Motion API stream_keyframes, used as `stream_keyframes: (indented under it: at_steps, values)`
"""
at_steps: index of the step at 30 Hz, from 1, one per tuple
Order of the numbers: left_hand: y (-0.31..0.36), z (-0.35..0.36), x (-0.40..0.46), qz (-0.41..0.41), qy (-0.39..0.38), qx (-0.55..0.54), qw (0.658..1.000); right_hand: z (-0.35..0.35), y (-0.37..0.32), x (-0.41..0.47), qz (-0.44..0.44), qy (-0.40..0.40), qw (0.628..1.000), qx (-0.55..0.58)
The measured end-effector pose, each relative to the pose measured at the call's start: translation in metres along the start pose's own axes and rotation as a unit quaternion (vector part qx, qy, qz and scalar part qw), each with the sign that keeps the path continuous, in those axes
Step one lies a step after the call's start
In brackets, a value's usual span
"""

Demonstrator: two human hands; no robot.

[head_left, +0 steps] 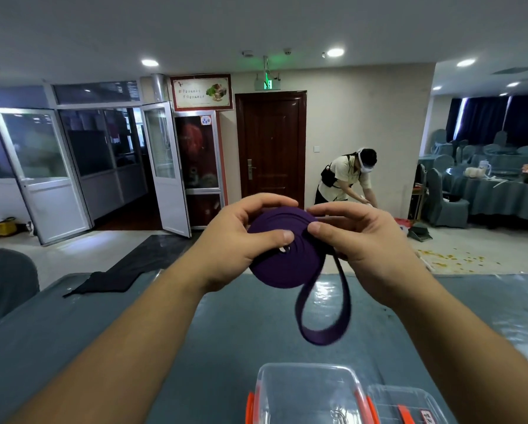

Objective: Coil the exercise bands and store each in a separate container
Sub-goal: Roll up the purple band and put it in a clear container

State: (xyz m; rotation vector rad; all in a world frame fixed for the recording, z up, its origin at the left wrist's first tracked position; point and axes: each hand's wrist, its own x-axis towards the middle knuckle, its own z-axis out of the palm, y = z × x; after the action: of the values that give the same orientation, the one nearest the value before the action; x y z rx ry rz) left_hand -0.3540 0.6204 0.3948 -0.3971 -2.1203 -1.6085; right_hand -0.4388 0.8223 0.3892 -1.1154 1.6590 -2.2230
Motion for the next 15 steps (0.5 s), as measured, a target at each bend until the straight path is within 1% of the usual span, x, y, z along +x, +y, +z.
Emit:
stream_keyframes:
  at_steps: [2,4,6,8,10,11,15]
  values:
    - [-0.001,0.002,0.001,0.01,0.031,-0.033,0.999,0.004,0.005,-0.004,-0.015,0.023,0.999,0.038]
    - [-0.002,0.006,0.002,0.006,0.04,-0.044,0.998,0.005,0.007,-0.005,-0.023,0.045,0.998,0.041]
    - [-0.003,0.007,0.002,-0.012,0.025,-0.034,0.999,0.004,0.006,-0.006,-0.024,0.045,0.998,0.026]
    - [-0.001,0.004,0.001,-0.032,-0.013,-0.008,0.999,0.003,0.005,-0.007,-0.018,0.041,0.999,0.018]
    - [0.001,0.002,-0.001,-0.032,-0.025,0.007,0.999,0.003,0.006,-0.009,-0.019,0.051,0.998,0.029]
    - [0.002,0.002,-0.001,-0.023,-0.012,0.002,1.0,0.004,0.008,-0.009,-0.02,0.059,0.997,0.04]
    - [-0.006,0.013,-0.001,0.021,0.088,-0.043,0.995,0.01,0.017,-0.013,-0.012,0.082,0.991,0.108]
